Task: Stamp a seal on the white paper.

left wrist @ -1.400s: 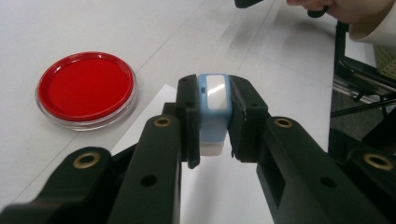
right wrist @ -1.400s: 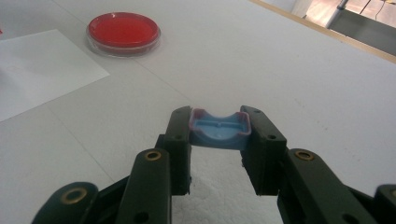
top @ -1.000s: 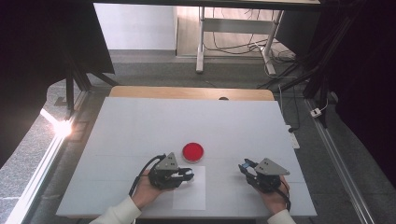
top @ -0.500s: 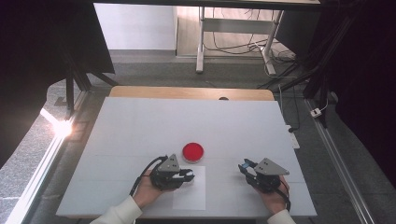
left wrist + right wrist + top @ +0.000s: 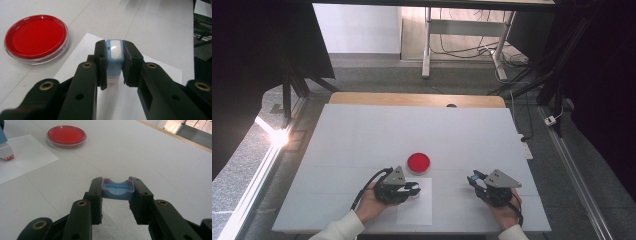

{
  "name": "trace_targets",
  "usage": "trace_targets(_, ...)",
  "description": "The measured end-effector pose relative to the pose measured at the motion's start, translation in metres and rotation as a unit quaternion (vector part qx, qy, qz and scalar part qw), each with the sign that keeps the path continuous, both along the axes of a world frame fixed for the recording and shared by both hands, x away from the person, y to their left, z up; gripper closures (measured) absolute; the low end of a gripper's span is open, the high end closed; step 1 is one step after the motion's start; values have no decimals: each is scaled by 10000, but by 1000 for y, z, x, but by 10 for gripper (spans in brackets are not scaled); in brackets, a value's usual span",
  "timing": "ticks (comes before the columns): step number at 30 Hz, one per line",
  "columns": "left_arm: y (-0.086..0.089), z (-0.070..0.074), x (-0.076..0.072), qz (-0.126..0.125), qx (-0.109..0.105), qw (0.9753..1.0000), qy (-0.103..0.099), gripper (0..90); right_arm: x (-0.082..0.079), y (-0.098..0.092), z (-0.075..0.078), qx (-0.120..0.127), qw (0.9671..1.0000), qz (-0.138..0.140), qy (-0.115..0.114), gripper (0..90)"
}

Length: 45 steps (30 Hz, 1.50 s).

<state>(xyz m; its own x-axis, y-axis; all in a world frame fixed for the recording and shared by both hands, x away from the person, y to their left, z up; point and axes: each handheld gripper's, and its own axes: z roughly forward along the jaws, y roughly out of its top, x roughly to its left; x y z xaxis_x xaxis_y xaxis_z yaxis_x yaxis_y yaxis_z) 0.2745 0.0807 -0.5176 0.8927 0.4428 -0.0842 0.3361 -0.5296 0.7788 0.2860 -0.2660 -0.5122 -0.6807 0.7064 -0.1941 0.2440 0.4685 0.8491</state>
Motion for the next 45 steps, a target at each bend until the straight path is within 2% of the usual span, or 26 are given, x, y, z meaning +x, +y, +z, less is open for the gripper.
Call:
trace_targets(17, -2, -1, -1, 82, 47, 9999, 50, 758, 0, 0, 0, 17, 10000, 11, -2, 644)
trace_targets(25, -8, 1, -4, 73, 354, 9993, -64, 761, 0, 0, 0, 11, 10000, 16, -5, 643)
trace_targets(29, -8, 1, -4, 70, 380, 9993, -18, 762, 0, 0, 0, -8, 10000, 17, -1, 643)
trace_targets(45, -12, 2, -5, 70, 628, 9980, -53, 765, -1, 1, 0, 31, 10000, 17, -23, 644)
